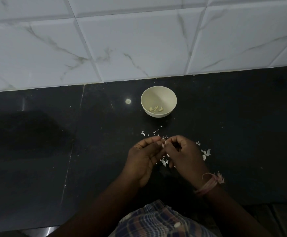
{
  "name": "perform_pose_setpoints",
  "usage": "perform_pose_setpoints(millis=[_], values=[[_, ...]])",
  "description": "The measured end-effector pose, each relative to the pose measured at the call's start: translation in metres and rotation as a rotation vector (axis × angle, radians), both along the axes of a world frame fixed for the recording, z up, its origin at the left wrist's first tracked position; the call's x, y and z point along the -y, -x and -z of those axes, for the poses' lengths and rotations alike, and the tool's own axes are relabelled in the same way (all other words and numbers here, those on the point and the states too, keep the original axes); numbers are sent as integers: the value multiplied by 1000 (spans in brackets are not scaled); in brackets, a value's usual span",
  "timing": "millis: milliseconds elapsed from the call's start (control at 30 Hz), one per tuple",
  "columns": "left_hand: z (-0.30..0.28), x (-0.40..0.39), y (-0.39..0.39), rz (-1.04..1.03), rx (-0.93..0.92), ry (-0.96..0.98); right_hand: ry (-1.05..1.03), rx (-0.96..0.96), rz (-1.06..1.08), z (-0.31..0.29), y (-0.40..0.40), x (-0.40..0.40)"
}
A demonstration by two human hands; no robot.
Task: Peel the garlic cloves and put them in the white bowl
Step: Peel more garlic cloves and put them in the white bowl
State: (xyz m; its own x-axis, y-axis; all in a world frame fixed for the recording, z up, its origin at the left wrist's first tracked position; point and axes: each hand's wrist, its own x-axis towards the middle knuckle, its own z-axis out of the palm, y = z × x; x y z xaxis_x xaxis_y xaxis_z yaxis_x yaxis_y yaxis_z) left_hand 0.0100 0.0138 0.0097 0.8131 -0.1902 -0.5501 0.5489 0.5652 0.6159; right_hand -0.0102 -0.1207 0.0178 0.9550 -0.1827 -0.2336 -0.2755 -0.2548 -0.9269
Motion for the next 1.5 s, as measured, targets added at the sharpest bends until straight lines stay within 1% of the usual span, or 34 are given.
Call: perform_pose_setpoints(millis=[100, 233, 433, 633, 700, 800, 867, 967, 1100, 1233, 1367, 1500], values=[[-1, -1, 0, 8, -55, 85, -149, -30, 77, 1, -1, -1], [0, -1, -1, -19, -87, 119, -218, -58, 151, 4, -1, -1], [0, 0, -2, -19, -74, 124, -211, -41, 125, 6, -4, -1], [1, -1, -3, -47, -63, 100, -220, 62, 245, 8, -2, 9], [2, -2, -3, -53, -66, 99, -147, 82, 256, 11, -2, 11], [3, 0, -2, -61, -53, 100, 64, 85, 153, 18, -3, 8], [3, 0, -2, -67, -47, 97, 128, 94, 108, 21, -3, 4], [3, 0, -1, -80, -57, 77, 175, 145, 67, 22, -1, 1], [7, -2, 1, -92, -53, 39, 123, 184, 35, 19, -1, 4], [8, -1, 2, -100, -15, -4, 207, 279, -16, 12, -1, -1], [10, -2, 1, -130, 47, -31, 243, 268, -32, 14, 0, -6], [12, -3, 3, -113, 136, -128, 273, 270, -13, 15, -2, -6]])
